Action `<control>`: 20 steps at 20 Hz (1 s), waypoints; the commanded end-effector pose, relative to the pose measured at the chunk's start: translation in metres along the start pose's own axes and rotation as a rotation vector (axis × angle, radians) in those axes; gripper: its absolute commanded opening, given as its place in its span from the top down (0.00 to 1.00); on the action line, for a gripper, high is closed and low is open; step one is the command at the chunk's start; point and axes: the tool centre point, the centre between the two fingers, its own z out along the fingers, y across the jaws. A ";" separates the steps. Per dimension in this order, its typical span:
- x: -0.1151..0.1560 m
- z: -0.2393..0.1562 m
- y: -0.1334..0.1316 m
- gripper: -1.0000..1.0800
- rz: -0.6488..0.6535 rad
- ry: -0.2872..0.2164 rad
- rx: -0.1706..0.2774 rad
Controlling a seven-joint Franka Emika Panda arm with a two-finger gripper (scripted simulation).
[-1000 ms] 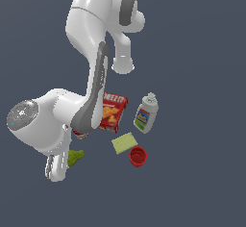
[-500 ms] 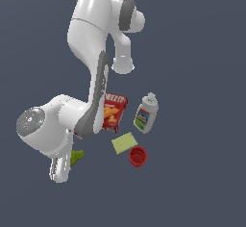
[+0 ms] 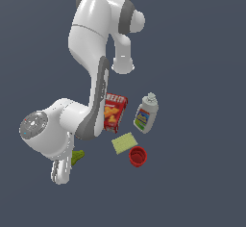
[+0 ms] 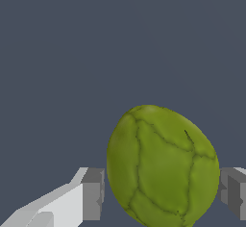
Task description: Pick up a designated object from a clutter of objects.
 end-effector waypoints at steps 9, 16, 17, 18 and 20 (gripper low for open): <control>0.000 0.002 0.001 1.00 0.000 -0.001 -0.003; -0.007 -0.006 0.003 1.00 0.000 -0.001 -0.003; -0.009 -0.009 0.003 1.00 0.000 -0.001 -0.003; -0.011 -0.012 0.004 1.00 0.000 -0.001 -0.003; -0.017 -0.019 0.005 1.00 0.000 -0.002 -0.003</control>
